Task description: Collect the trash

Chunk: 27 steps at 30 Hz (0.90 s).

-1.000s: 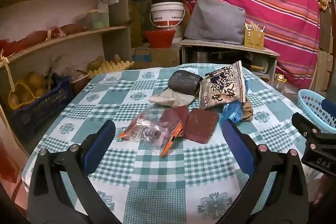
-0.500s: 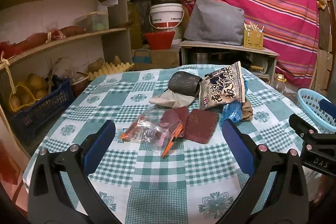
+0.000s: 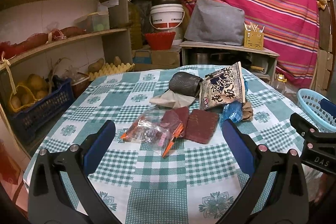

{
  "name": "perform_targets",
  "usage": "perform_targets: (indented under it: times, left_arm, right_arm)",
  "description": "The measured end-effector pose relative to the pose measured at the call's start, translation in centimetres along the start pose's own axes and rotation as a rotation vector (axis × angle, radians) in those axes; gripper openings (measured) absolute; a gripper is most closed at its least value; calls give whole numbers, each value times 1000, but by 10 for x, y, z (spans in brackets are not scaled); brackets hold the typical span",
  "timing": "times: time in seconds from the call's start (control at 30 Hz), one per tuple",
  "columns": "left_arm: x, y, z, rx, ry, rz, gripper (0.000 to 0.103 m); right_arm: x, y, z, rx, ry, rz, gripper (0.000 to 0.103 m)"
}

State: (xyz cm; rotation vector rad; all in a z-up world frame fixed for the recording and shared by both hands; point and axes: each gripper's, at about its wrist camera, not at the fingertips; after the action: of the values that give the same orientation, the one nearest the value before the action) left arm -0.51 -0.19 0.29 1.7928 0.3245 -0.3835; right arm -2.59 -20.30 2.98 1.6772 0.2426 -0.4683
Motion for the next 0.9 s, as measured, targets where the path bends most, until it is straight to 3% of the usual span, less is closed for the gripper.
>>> perform_targets:
  times: [0.9]
  left_arm:
    - [2,-2,-3,-2,7,-7,98]
  right_arm:
    - [-2,1,1,1,0,4,99]
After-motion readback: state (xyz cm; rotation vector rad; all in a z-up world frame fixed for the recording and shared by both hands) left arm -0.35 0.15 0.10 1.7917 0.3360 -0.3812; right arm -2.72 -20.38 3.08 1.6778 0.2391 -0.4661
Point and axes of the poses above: each gripper's, at about its wrist camera, not at the fingertips, and x roughly the way its jaws point, z to its right, y to its top, and after that the axes turned 11 degrees about x, right-handed
